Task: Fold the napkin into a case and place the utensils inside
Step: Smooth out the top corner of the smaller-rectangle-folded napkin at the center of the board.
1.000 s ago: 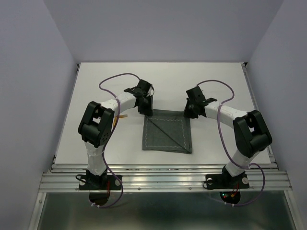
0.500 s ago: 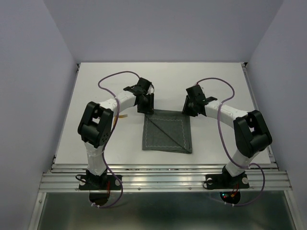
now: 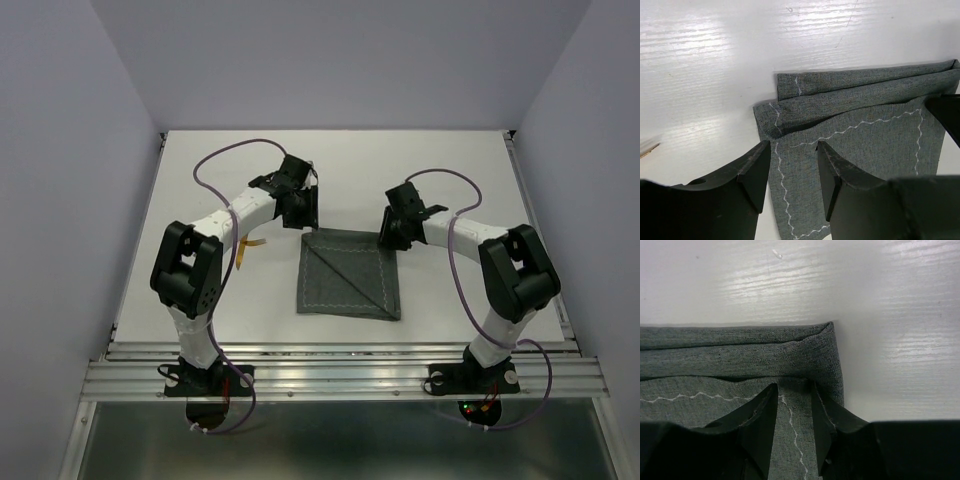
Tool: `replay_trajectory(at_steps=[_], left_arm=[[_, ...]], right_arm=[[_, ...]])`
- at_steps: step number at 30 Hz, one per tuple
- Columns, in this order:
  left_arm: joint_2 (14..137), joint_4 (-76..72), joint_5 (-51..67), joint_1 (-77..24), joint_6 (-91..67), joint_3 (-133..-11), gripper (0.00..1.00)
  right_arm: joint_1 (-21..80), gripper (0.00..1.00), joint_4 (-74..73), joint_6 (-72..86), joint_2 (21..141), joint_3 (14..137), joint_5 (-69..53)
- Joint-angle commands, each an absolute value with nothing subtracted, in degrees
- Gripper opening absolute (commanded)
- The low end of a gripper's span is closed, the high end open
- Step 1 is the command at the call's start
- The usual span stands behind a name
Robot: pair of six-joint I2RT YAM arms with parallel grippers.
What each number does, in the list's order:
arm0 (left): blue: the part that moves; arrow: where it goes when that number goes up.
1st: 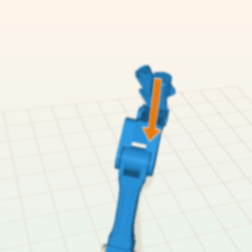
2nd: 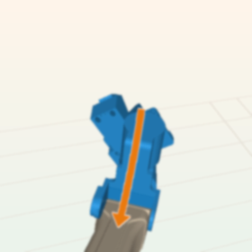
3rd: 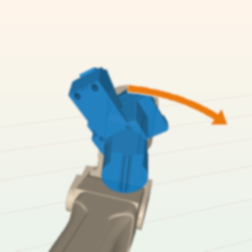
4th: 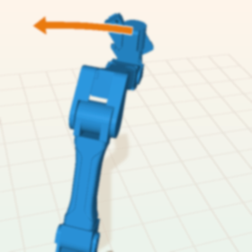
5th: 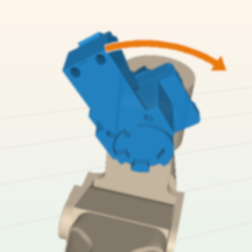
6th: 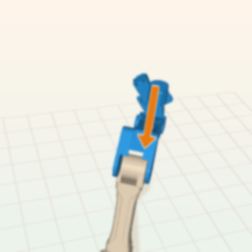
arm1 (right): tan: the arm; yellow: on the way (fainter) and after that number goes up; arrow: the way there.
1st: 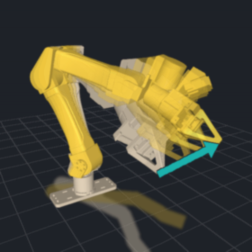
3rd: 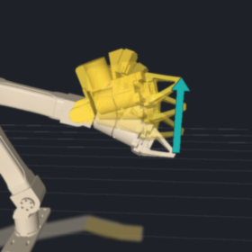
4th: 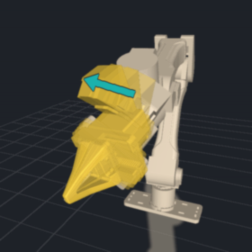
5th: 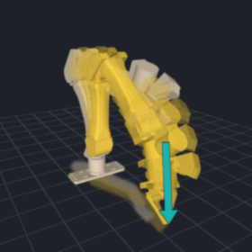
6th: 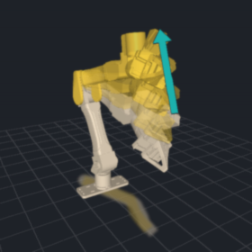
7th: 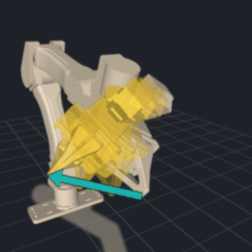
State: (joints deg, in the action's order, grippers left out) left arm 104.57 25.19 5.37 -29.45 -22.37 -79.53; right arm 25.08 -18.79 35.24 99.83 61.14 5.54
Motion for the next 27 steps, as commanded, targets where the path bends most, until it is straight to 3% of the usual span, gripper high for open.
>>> replay_trajectory(at_steps=[1, 5, 12, 27], left_arm=[[100.9, 26.0, 4.5, -28.9, -22.6, -80.2, 0.53], [100.7, 25.9, 4.6, -28.9, -22.7, -79.7, 0.53], [100.3, 25.8, 4.8, -28.9, -22.8, -79.2, 0.53], [99.5, 25.3, 5.7, -28.9, -22.6, -78.2, 0.53]], right_arm=[[24.8, 0.38, -16.8, 34.2, 100.6, 60.6, 5.2], [24.8, 0.31, -16.8, 34.2, 100.5, 60.7, 5.3], [24.8, 0.01, -16.8, 34.4, 99.2, 61.2, 5.8], [24.8, 0.01, -15.7, 35.9, 96.1, 62.0, 10.5]])
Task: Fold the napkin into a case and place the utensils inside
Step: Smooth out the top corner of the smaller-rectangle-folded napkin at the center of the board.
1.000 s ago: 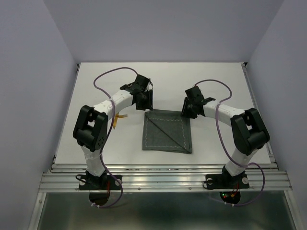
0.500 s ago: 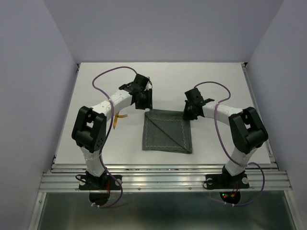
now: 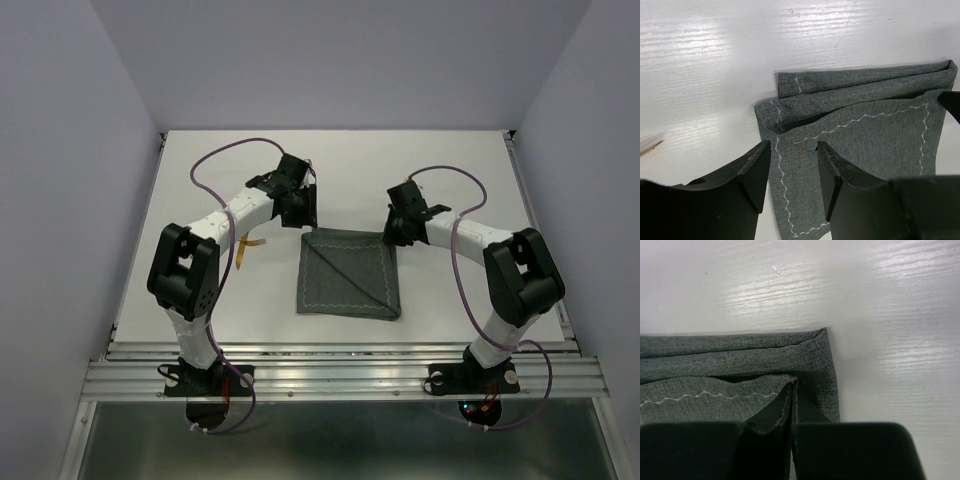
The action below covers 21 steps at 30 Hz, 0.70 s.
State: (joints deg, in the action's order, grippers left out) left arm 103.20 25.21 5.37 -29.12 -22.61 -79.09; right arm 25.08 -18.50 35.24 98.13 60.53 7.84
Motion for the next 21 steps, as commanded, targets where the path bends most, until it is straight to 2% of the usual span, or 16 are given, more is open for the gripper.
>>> replay_trajectory(at_steps=[1, 5, 8, 10, 11, 12, 13, 14, 16, 18, 21], left_arm=[[99.4, 25.2, 6.1, -28.9, -22.6, -78.2, 0.53], [99.5, 24.9, 7.7, -28.9, -22.5, -78.0, 0.52], [99.8, 24.6, 9.0, -29.0, -22.3, -77.5, 0.46], [100.0, 24.5, 9.3, -29.1, -22.0, -77.1, 0.35], [99.9, 24.4, 9.4, -29.4, -21.9, -76.9, 0.32], [99.8, 24.3, 9.6, -29.4, -21.9, -76.5, 0.26], [99.8, 24.3, 9.8, -29.5, -21.9, -76.3, 0.21], [99.4, 24.2, 10.1, -29.7, -21.5, -76.0, 0.14], [99.1, 23.6, 10.6, -30.0, -21.4, -75.0, 0.05], [98.9, 23.2, 11.2, -30.1, -21.4, -74.4, 0.0], [99.8, 22.3, 11.8, -30.2, -21.5, -73.5, 0.0]], right_arm=[[24.8, 0.01, -15.7, 36.0, 96.3, 62.4, 10.5], [24.8, 0.01, -15.7, 36.1, 97.7, 62.8, 10.4], [24.8, 0.01, -15.5, 36.2, 98.3, 62.6, 10.5], [24.8, 0.01, -15.4, 36.4, 98.4, 62.2, 10.5], [24.8, 0.04, -15.4, 36.4, 98.5, 62.2, 10.5], [24.8, 0.14, -15.4, 36.4, 98.4, 62.1, 10.3], [24.8, 0.2, -15.4, 36.4, 98.3, 61.9, 10.2], [24.8, 0.23, -15.4, 36.5, 97.6, 61.7, 10.2], [24.8, 0.28, -15.4, 36.5, 95.7, 61.0, 9.8], [24.8, 0.39, -15.8, 36.4, 94.0, 60.3, 9.6], [24.8, 0.46, -17.7, 37.1, 89.2, 57.9, 9.3]])
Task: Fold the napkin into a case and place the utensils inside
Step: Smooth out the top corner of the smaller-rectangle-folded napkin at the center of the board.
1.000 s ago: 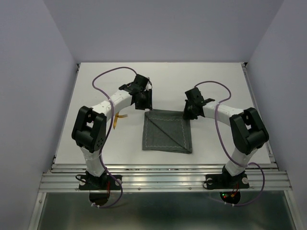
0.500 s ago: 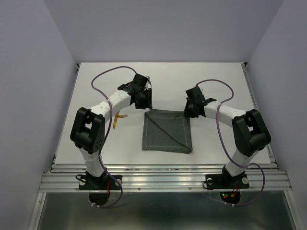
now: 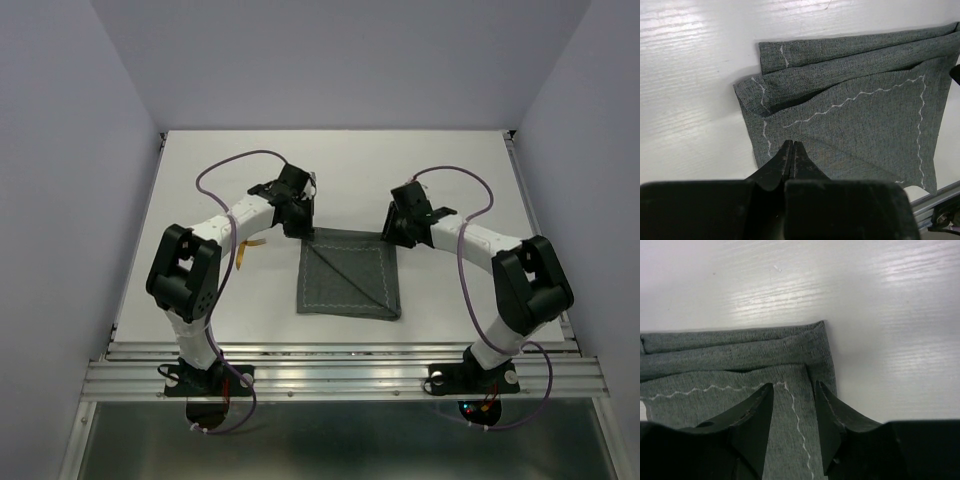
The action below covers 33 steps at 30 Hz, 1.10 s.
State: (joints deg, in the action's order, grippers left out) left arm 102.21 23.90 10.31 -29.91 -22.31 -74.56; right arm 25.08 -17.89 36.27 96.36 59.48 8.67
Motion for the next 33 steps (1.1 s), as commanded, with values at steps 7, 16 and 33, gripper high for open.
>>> replay_trajectory(at_steps=[7, 16, 33], left_arm=[[103.9, 21.3, 11.8, -30.2, -21.2, -75.3, 0.0], [107.1, 21.7, 10.7, -30.1, -20.5, -77.5, 0.0], [109.3, 21.4, 10.8, -29.9, -19.9, -78.1, 0.0]], right_arm=[[27.7, 0.19, -22.0, 40.9, 73.7, 44.8, 4.4], [36.0, 0.01, -28.4, 51.8, 59.9, 33.4, 1.8], [38.2, 0.01, -22.1, 54.1, 66.4, 26.7, 6.6]])
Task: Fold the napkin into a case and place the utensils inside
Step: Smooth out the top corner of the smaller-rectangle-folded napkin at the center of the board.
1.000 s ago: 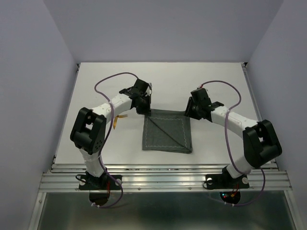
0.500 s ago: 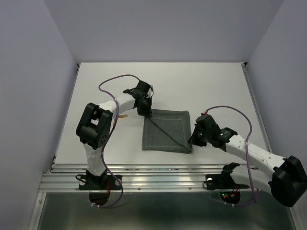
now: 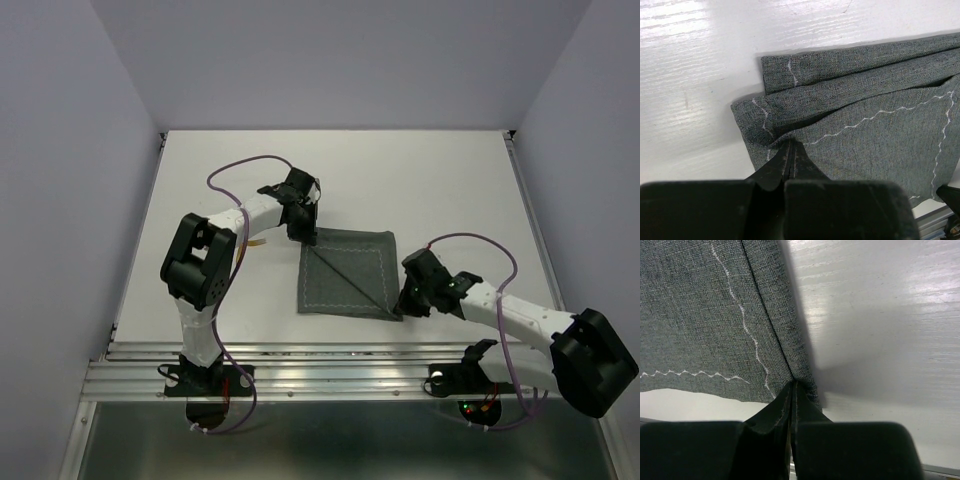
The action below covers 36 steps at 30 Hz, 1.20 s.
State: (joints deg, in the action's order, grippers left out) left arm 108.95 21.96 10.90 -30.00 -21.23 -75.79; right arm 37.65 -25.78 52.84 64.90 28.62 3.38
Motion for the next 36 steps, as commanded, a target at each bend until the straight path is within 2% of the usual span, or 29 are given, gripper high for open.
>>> replay_trajectory(at_steps=[1, 10, 16, 24, 36], left_arm=[[109.3, 21.5, 10.9, -29.9, -19.9, -78.1, 0.0], [107.7, 23.2, 9.9, -29.8, -19.5, -80.0, 0.0], [106.2, 24.5, 8.1, -29.7, -19.3, -80.4, 0.0], [107.1, 25.0, 4.2, -29.3, -18.7, -79.0, 0.0], [111.7, 21.7, 5.7, -28.9, -18.6, -78.6, 0.0]], right_arm=[[38.2, 0.01, -21.7, 54.4, 66.8, 26.4, 6.2], [38.2, 0.01, -26.5, 54.0, 60.0, 30.4, 6.1], [38.2, 0.01, -27.2, 53.6, 60.3, 33.5, 5.9], [38.2, 0.01, -25.8, 53.5, 62.5, 32.5, 4.3], [38.8, 0.01, -17.9, 55.8, 67.2, 23.7, 3.4]])
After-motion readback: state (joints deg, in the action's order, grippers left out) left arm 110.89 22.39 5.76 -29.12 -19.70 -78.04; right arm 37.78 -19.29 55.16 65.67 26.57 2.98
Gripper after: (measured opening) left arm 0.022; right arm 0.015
